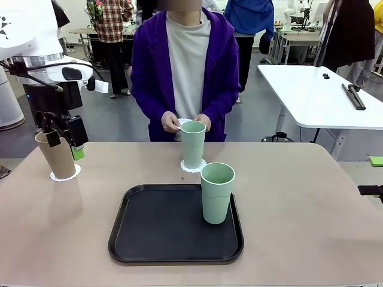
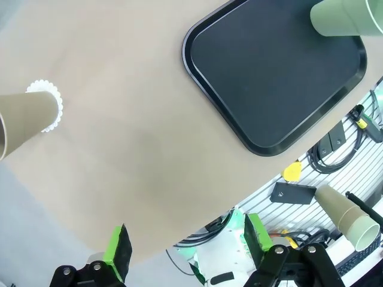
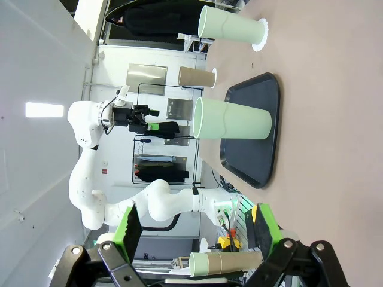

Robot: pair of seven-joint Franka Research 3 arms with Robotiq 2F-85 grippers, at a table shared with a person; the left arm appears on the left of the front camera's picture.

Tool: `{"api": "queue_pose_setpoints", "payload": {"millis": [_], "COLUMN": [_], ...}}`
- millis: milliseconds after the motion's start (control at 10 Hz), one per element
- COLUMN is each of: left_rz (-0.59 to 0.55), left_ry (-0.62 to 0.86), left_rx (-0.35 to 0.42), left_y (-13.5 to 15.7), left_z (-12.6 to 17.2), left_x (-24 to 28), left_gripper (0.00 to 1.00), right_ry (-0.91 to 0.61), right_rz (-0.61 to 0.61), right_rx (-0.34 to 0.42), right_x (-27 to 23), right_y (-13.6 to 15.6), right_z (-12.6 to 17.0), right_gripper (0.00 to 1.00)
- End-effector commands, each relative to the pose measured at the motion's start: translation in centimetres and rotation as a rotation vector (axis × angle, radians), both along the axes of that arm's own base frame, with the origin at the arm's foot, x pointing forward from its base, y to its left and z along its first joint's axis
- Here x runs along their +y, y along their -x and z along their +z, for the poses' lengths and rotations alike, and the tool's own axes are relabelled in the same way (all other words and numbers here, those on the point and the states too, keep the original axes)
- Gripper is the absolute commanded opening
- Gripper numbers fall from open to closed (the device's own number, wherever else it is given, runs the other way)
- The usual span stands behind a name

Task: Place coasters on the table and set cups on them.
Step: Take one Reusable plastic cup from the Flat Tray and place it on a coaster set by the human.

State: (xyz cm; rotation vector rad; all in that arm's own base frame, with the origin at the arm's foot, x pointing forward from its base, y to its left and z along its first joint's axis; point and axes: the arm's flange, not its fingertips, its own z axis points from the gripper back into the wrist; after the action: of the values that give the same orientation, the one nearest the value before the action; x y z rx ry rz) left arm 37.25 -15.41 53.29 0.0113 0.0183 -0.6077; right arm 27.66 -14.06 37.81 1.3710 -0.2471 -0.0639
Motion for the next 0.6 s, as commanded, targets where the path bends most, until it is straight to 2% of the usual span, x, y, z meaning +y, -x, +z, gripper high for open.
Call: {"api": "queue_pose_setpoints", "payload": {"millis": [0,100,200,500], "left_rz": [-0.002,0.000,0.061,0.237], "left_ry": [-0.008,0.000,0.136,0.496], "left_rx": [-0.004,0.000,0.058,0.200], "left_y": [0.3,0.0,-1.4,-2.6], "left_z": [0.4,0.0,-0.1,-0.4], "left_x": [0.0,0.0,2.4,11.3], "left_gripper": [1.00,1.00,1.00,1.00], "right_ry": [-0.012,-0.012,-0.012,-0.012], "right_rz": [-0.002,-0.002,-0.002,-0.002], "right_rx": [-0.004,-0.004,-0.004,-0.004], "right_x": [-0.1,-0.1,-0.1,-0.1], "right_y": [0.0,0.0,0.0,0.0], "right_z": [0.1,0.1,0.1,0.1], "right_gripper": [1.00,1.00,1.00,1.00]}}
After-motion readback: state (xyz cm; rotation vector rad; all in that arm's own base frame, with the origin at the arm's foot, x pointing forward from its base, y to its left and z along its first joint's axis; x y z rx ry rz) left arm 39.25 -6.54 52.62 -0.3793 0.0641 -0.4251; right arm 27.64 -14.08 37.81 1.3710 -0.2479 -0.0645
